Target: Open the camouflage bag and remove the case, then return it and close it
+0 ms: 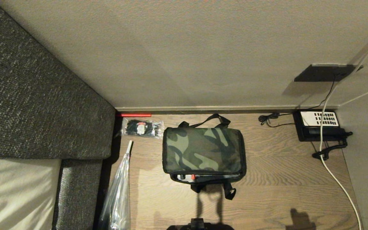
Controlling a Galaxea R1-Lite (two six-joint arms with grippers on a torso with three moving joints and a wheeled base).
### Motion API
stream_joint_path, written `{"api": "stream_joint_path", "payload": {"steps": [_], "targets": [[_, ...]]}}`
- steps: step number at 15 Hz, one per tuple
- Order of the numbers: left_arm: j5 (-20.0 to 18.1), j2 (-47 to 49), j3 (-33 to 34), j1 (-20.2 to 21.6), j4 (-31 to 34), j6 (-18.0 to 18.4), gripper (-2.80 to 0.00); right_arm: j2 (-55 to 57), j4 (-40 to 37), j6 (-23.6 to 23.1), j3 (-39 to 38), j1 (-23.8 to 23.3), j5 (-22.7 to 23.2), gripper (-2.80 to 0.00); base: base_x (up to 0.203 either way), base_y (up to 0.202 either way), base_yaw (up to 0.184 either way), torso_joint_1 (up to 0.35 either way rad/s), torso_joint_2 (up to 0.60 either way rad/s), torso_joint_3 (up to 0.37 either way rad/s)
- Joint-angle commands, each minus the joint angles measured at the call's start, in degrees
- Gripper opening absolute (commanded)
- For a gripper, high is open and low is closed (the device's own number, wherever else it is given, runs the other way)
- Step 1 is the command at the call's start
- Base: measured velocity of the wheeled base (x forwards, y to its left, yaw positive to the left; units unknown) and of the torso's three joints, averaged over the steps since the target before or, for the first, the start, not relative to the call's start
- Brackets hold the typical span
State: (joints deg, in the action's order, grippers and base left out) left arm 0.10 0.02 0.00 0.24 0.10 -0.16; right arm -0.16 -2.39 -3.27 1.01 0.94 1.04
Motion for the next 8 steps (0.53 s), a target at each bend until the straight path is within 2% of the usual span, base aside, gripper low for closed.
{"api": "stream_joint_path", "payload": {"steps": [1,8], "targets": [[-0.01,-0.11,0.09,0.02,-0.01,-0.02,-2.80,-0.02,-0.16,-0.03,0.03,0.03,0.02,-2.80,0.000,0.000,0.000,0.000,0.00,0.000],[0.02,-0.11,0.09,0.02,-0.01,-0.16,-2.80,-0.02,-0.16,0.00,-0.03,0.03,0.02,-2.80,0.000,0.000,0.000,0.000,0.00,0.000]]}}
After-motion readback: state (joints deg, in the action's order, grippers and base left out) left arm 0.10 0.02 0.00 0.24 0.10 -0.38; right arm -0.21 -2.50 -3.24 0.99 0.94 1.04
